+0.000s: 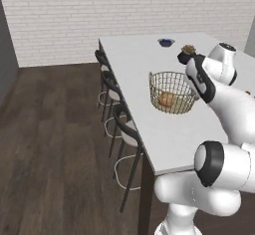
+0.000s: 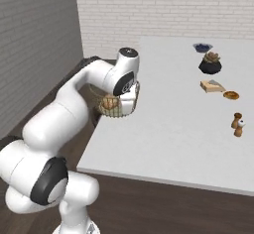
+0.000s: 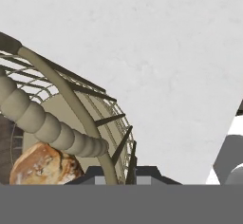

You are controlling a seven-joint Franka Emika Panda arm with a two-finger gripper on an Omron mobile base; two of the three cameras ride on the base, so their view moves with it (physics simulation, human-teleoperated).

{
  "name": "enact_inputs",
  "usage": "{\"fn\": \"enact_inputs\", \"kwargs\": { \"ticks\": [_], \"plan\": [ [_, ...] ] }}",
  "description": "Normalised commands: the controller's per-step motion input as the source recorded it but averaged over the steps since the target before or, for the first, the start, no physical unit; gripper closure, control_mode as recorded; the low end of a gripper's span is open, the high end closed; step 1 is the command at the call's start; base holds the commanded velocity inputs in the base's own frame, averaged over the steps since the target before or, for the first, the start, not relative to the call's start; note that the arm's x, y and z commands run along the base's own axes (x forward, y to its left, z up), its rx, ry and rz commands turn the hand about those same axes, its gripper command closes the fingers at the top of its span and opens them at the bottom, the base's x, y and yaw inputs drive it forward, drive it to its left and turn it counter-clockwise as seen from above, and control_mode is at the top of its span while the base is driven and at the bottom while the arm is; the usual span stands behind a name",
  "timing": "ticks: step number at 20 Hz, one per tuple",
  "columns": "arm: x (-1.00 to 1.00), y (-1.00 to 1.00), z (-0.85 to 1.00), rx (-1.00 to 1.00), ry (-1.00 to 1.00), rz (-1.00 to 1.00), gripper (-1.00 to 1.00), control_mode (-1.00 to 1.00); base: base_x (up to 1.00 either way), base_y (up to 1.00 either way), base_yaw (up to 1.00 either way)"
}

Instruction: Open the cabinet, pick up the bread from the cabinet and place it in the basket. Then move the basket to the dining counter.

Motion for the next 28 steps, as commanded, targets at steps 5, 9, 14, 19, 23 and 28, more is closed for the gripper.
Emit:
{"fn": "enact_inputs", "kwargs": {
  "ticks": [5, 9, 14, 19, 23, 28],
  "plan": [
    [0.66, 0.0, -0.97, 0.0, 0.0, -0.03, 1.0, -1.0, 0.0, 0.0, 0.0],
    [0.52, 0.0, -0.91, 0.0, 0.0, -0.04, 1.0, -1.0, 0.0, 0.0, 0.0],
    [0.39, 0.0, -0.77, 0.0, 0.0, -0.03, 1.0, -1.0, 0.0, 0.0, 0.0],
    [0.33, 0.0, -0.48, 0.0, 0.0, -0.02, 1.0, -1.0, 0.0, 0.0, 0.0],
    [0.24, 0.0, -0.16, 0.0, 0.0, 0.0, 1.0, -1.0, 0.0, 0.0, 0.0],
    [0.28, 0.0, -0.11, 0.0, 0.01, 0.0, 1.0, -1.0, 0.0, 0.0, 0.0]
  ]
}}
